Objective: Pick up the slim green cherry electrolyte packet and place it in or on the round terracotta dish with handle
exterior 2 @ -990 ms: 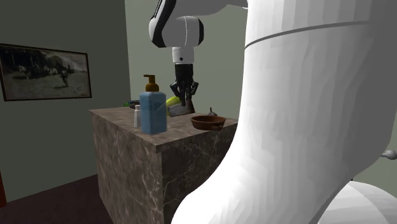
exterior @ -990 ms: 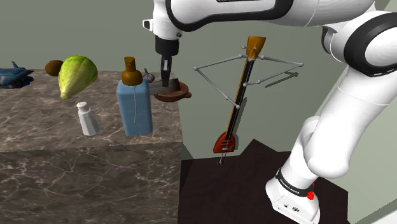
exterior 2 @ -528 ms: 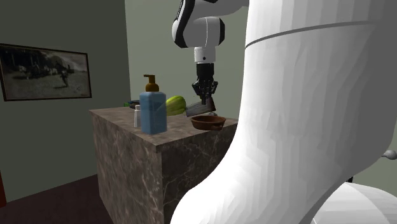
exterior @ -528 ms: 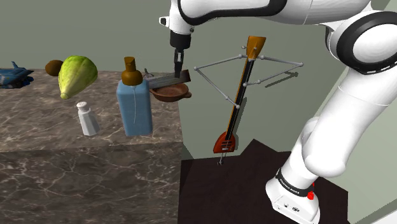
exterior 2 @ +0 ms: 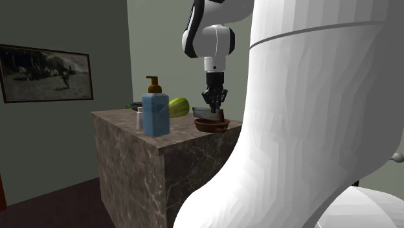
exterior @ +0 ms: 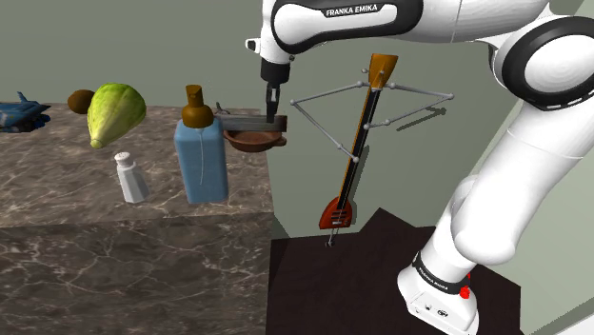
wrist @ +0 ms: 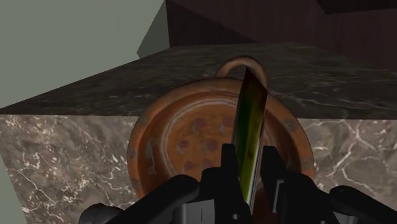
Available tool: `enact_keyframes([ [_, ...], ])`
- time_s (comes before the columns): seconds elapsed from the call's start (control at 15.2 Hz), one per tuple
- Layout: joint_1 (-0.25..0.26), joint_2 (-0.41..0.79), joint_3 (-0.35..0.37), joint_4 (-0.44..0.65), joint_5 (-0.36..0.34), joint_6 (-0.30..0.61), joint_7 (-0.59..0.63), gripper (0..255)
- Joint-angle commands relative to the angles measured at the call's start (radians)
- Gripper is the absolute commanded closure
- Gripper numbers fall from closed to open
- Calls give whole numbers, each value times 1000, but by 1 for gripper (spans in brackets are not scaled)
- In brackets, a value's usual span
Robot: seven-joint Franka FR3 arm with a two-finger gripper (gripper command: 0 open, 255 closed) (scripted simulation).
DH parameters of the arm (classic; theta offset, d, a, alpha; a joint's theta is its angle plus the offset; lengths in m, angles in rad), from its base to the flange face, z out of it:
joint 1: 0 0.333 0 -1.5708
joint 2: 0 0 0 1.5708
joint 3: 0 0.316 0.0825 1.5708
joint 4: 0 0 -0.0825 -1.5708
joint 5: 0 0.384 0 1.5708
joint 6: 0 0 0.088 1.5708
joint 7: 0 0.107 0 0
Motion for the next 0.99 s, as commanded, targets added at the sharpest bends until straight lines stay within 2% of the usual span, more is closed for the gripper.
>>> enact_keyframes([
  [0.0,0,0,0,-25,0,26,1,255],
  [0.46,0,7,-1,-106,-2,113,4,255],
  [0.92,1,7,-1,-106,-2,113,4,255],
])
